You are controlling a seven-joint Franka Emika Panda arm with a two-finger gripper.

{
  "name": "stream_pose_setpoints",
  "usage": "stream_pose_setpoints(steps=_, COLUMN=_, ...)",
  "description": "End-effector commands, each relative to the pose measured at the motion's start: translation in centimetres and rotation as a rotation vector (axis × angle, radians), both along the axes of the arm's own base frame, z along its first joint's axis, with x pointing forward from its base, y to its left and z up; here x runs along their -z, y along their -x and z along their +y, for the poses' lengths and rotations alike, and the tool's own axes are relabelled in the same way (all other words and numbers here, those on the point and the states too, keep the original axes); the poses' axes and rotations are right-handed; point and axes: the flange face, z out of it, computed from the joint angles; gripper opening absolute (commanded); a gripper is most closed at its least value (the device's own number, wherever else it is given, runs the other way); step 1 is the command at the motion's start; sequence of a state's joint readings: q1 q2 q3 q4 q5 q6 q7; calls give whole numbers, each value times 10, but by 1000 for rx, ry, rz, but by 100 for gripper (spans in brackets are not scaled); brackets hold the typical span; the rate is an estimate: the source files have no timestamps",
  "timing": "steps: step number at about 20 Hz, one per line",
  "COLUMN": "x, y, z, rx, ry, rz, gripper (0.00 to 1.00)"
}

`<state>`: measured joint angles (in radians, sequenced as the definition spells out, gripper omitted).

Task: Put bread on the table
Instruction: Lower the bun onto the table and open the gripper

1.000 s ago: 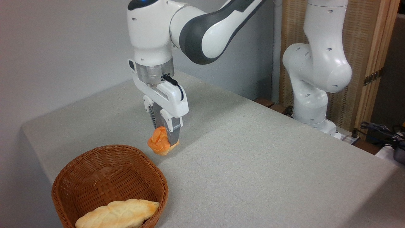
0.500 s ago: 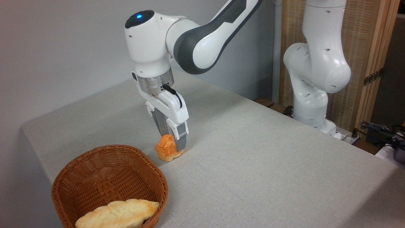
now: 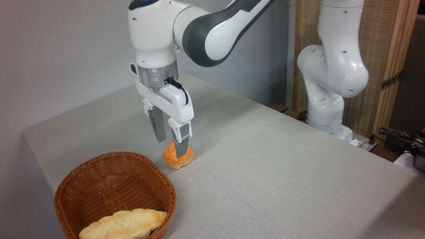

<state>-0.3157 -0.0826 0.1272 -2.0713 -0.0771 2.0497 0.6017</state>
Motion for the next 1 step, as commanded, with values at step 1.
stream_pose_setpoints(steps=1, x=-36, y=-17, z=35, rx=-67, ry=7, rz=-72, gripper=100)
